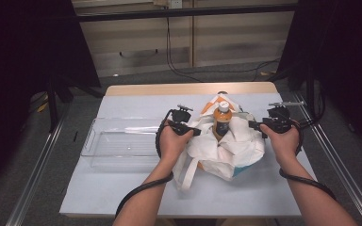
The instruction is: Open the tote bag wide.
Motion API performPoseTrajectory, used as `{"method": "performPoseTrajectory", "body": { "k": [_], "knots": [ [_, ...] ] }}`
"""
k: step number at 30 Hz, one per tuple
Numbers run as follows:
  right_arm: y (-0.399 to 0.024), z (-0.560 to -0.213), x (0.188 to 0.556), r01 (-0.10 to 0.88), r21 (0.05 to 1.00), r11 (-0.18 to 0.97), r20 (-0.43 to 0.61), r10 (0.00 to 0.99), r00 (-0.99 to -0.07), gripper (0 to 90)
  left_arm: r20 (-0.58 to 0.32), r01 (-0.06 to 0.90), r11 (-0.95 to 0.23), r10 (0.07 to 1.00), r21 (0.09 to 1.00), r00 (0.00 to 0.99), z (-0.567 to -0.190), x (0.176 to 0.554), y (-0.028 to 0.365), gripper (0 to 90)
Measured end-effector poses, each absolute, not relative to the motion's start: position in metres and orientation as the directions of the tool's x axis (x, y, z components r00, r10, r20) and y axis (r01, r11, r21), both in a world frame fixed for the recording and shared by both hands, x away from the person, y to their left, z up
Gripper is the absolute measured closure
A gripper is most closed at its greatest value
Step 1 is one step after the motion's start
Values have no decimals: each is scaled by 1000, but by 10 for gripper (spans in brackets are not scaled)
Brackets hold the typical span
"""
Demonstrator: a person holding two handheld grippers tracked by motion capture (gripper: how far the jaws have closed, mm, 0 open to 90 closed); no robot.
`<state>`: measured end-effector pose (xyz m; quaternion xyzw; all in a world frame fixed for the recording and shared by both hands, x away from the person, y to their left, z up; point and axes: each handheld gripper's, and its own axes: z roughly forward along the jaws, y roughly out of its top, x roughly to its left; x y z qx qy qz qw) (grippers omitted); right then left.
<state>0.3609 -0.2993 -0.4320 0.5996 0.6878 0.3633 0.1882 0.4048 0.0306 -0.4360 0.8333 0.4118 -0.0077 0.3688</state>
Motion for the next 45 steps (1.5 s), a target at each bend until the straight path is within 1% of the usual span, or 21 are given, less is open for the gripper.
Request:
{"method": "performPoseTrajectory", "body": {
  "k": [2, 4, 6, 8, 12, 17, 20, 23, 25, 27, 28, 29, 31, 33, 36, 40, 42, 44, 45],
  "knots": [
    [-301, -429, 360, 687, 726, 31, 156, 966, -208, 294, -313, 692, -394, 682, 605, 661, -436, 405, 30, 874],
    [-301, -425, 358, 679, 731, 64, 124, 966, -225, 277, -316, 695, -390, 684, 604, 658, -435, 405, 29, 882],
    [-300, -422, 357, 673, 735, 82, 100, 969, -228, 277, -321, 698, -377, 687, 608, 651, -434, 404, 28, 883],
    [-300, -420, 356, 673, 733, 102, 92, 965, -246, 285, -317, 693, -387, 682, 609, 659, -433, 405, 30, 883],
    [-300, -416, 354, 674, 732, 103, 95, 964, -250, 285, -314, 690, -388, 681, 611, 661, -433, 404, 29, 884],
    [-300, -412, 350, 664, 738, 119, 86, 960, -268, 298, -328, 696, -370, 683, 615, 653, -433, 404, 30, 885],
    [-299, -410, 349, 655, 745, 126, 95, 952, -291, 344, -322, 691, -378, 680, 616, 659, -432, 404, 30, 885],
    [-298, -411, 349, 670, 733, 118, 111, 951, -289, 380, -326, 693, -369, 682, 619, 654, -431, 404, 30, 885],
    [-297, -413, 349, 671, 730, 128, 120, 943, -310, 418, -327, 693, -368, 682, 620, 654, -431, 404, 30, 885],
    [-294, -415, 348, 662, 734, 152, 105, 937, -332, 453, -329, 694, -367, 682, 619, 653, -432, 404, 29, 885],
    [-293, -416, 347, 656, 738, 161, 95, 937, -337, 487, -331, 695, -366, 681, 618, 653, -432, 404, 30, 885],
    [-291, -417, 346, 651, 739, 175, 88, 933, -350, 540, -331, 695, -363, 682, 620, 652, -432, 404, 29, 885],
    [-288, -418, 346, 646, 737, 197, 83, 923, -376, 589, -336, 696, -364, 679, 618, 653, -433, 404, 30, 885],
    [-288, -420, 346, 652, 736, 181, 117, 915, -386, 651, -340, 700, -358, 681, 618, 649, -433, 404, 30, 885],
    [-288, -421, 346, 648, 737, 191, 129, 902, -412, 699, -334, 697, -367, 680, 616, 653, -433, 404, 30, 885],
    [-286, -425, 345, 645, 730, 227, 118, 887, -446, 759, -331, 701, -368, 686, 611, 648, -435, 405, 30, 887],
    [-285, -429, 344, 647, 723, 240, 118, 881, -459, 811, -331, 703, -369, 687, 607, 647, -436, 405, 31, 889],
    [-286, -434, 344, 659, 715, 234, 140, 875, -463, 844, -345, 712, -348, 692, 610, 634, -438, 405, 31, 890],
    [-287, -437, 344, 665, 711, 230, 148, 875, -460, 858, -338, 709, -361, 689, 606, 641, -439, 405, 33, 891]
  ]
}}
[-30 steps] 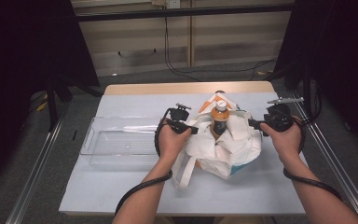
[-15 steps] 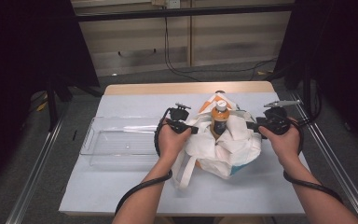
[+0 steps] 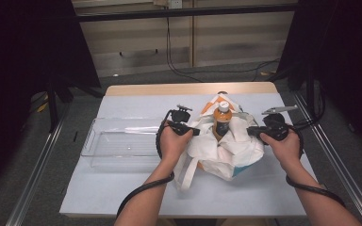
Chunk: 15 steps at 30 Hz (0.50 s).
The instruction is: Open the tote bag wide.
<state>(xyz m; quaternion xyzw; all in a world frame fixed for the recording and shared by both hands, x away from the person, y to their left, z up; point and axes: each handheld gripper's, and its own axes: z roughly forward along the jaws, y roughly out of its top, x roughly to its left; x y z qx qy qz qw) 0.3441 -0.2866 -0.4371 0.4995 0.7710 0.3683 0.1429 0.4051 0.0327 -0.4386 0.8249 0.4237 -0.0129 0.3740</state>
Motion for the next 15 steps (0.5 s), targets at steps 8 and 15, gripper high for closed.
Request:
{"method": "performPoseTrajectory", "body": {
  "k": [8, 15],
  "knots": [
    [-288, -456, 343, 664, 712, 229, 140, 880, -454, 900, -359, 731, -330, 705, 598, 612, -443, 406, 37, 900],
    [-287, -464, 342, 666, 711, 225, 136, 885, -445, 900, -344, 727, -355, 704, 588, 622, -446, 407, 36, 900]
  ]
}}
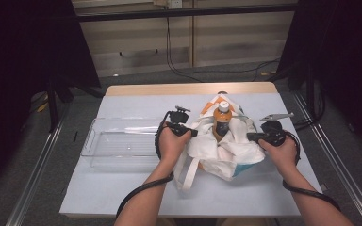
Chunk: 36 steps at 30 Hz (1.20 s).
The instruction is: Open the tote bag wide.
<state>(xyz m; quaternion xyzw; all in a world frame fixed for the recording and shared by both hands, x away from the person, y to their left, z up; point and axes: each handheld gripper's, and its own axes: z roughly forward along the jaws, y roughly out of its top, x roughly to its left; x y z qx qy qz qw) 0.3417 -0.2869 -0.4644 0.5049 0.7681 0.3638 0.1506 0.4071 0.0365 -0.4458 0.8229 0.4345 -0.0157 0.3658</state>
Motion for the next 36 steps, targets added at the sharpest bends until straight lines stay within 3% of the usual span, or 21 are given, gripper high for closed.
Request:
{"method": "performPoseTrajectory", "body": {
  "k": [14, 29, 36],
  "knots": [
    [-285, -467, 338, 659, 717, 227, 119, 892, -437, 900, -372, 733, -322, 699, 600, 611, -451, 404, 37, 898],
    [-290, -454, 336, 651, 732, 203, 139, 890, -434, 900, -373, 668, -302, 642, 679, 670, -425, 397, 35, 684],
    [-290, -451, 335, 650, 731, 208, 137, 889, -438, 900, -359, 632, -324, 606, 704, 710, -418, 390, 29, 670]
  ]
}}
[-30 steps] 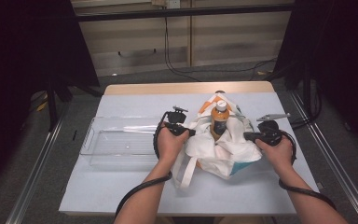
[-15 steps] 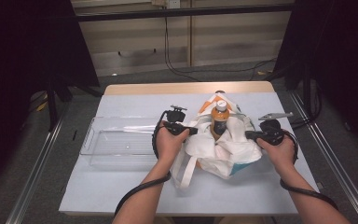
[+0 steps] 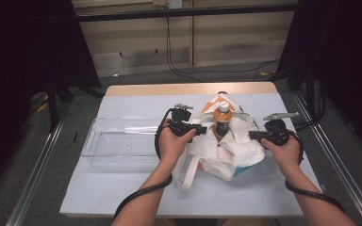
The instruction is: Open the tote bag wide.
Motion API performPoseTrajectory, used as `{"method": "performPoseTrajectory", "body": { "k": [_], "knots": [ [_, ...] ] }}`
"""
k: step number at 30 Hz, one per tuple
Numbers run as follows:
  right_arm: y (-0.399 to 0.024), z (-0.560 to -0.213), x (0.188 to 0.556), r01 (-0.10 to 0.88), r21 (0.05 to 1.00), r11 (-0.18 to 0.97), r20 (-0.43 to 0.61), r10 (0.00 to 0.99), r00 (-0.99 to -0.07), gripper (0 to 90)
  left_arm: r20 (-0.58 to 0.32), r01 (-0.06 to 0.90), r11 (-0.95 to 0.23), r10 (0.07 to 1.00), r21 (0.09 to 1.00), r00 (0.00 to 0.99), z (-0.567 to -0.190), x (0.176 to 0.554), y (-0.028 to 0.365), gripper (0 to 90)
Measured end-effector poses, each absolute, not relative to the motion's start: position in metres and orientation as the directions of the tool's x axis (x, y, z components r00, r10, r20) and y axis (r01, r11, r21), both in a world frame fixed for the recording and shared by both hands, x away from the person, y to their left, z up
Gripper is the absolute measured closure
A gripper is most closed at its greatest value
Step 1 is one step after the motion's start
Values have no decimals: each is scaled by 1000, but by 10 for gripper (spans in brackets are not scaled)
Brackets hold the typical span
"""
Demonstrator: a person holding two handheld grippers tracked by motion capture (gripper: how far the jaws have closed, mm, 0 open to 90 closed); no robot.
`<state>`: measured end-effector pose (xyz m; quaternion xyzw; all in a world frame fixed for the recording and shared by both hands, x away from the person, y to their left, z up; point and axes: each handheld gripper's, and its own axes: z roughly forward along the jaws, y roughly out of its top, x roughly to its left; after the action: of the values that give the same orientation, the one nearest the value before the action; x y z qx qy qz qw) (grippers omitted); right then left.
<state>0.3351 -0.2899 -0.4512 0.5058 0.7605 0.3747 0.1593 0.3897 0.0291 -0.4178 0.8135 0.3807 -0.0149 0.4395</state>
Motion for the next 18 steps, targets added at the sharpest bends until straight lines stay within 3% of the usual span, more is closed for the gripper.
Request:
{"method": "performPoseTrajectory", "body": {
  "k": [8, 18],
  "knots": [
    [-289, -449, 333, 649, 733, 201, 137, 892, -431, 900, -367, 634, -372, 576, 678, 730, -429, 385, 22, 653],
    [-289, -451, 331, 652, 734, 190, 144, 895, -423, 900, -352, 644, -417, 586, 641, 730, -443, 384, 20, 815]
  ]
}}
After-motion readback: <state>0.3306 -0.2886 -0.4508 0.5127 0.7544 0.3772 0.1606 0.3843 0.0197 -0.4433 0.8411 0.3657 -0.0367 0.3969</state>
